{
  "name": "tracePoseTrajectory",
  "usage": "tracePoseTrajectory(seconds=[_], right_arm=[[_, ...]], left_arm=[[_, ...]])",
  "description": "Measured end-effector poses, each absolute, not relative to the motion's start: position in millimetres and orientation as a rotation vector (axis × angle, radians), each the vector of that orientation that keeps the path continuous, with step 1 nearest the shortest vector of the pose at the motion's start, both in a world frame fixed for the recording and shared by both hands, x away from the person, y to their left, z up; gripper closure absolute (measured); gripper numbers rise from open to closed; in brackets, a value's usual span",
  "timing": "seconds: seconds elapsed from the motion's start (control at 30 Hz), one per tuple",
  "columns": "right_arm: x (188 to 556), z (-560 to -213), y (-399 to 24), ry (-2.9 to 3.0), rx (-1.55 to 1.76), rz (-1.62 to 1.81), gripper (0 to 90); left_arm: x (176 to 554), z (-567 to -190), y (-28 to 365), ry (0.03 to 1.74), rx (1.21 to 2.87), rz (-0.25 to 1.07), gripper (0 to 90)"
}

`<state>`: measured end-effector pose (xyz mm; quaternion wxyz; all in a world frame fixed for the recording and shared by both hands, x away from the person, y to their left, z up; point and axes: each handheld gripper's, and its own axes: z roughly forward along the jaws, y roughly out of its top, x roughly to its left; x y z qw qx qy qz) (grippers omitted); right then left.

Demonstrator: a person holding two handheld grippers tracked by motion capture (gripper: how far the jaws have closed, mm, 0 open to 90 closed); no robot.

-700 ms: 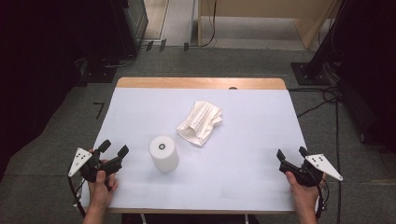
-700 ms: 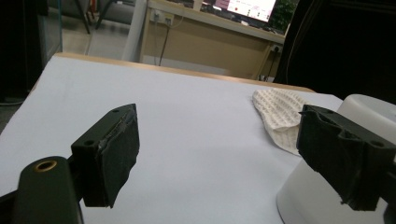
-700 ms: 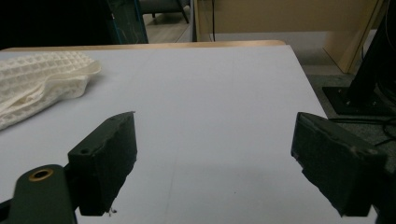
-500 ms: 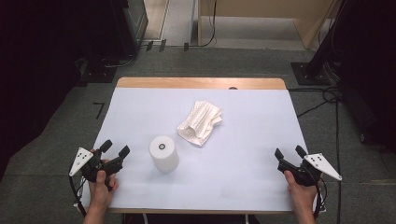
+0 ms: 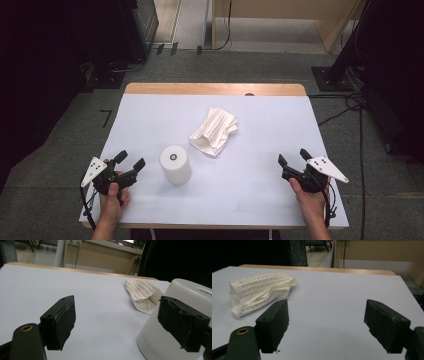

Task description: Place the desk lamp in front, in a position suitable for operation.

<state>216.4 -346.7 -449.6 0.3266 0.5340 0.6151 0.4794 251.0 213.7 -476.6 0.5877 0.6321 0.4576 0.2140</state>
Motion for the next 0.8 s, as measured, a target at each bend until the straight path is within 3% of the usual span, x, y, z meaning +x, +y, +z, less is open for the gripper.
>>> tracePoseTrajectory(seconds=[0.3,0.8], right_arm=[[238.2,-441.4,-316.5,1.640,1.358,1.268,21.9],[264.5,-427.3,-266.4,1.700,1.284,1.252,21.8]], left_arm=[[254.0,-479.3,206.0,1.062,1.539,0.482,15.5],[255.0,-480.2,212.3,1.078,1.503,0.433,15.5]])
